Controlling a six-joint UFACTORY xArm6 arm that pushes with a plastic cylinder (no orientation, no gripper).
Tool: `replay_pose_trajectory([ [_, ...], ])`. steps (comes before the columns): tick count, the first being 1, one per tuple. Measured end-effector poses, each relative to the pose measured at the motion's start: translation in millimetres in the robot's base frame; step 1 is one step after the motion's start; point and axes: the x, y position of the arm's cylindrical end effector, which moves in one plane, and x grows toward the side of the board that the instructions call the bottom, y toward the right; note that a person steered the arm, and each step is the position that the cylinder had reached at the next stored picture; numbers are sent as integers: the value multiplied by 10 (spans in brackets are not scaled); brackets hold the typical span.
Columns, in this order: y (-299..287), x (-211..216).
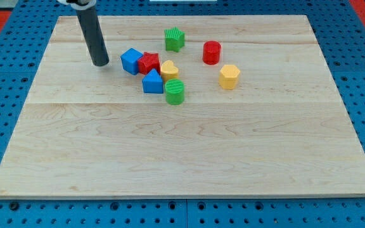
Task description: Slide the blue cube closer to the green star
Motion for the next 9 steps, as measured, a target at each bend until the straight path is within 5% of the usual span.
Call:
replay_pose_trajectory([
  [2, 112, 119],
  [6, 799, -322],
  [9, 789, -614],
])
